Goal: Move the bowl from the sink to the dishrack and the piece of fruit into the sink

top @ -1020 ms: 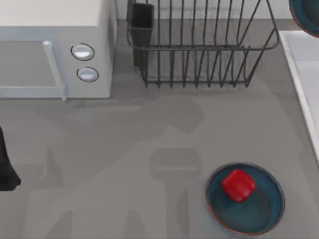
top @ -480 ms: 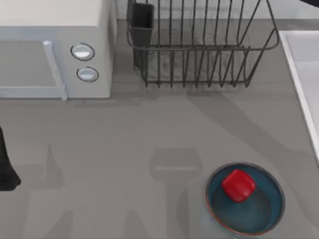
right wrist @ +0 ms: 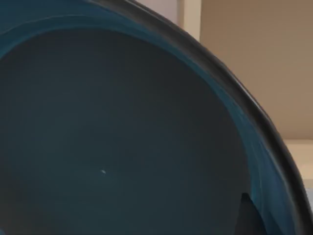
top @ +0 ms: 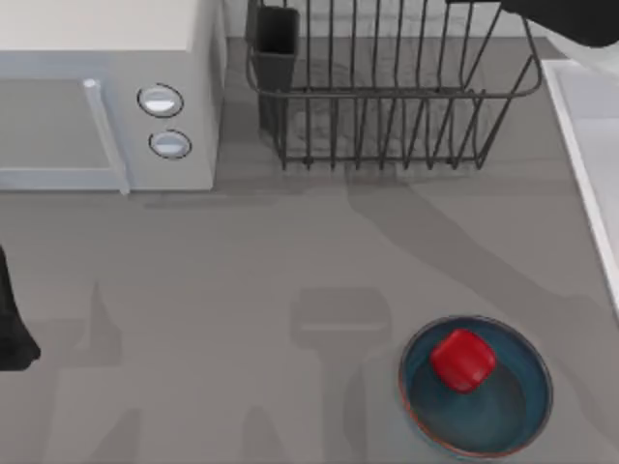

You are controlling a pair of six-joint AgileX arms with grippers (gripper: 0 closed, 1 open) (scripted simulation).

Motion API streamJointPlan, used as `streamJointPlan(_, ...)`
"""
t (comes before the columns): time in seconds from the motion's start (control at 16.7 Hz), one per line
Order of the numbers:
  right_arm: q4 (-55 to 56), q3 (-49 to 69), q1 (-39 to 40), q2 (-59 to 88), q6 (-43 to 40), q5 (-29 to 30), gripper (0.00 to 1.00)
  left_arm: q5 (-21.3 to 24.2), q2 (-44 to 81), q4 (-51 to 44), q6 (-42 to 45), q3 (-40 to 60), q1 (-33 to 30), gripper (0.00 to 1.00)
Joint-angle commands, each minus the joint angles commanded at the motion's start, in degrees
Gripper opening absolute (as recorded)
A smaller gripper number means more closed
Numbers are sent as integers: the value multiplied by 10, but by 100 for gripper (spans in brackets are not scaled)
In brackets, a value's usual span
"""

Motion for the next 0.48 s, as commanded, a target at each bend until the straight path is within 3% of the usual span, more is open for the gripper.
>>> streamJointPlan(0.24, 40, -15, -11, 27, -1, -5, 0, 0, 0, 0, 0, 0, 0, 100)
streamJointPlan(0.48, 172, -70, -37, 99, -1, -30, 0, 0, 0, 0, 0, 0, 0, 100)
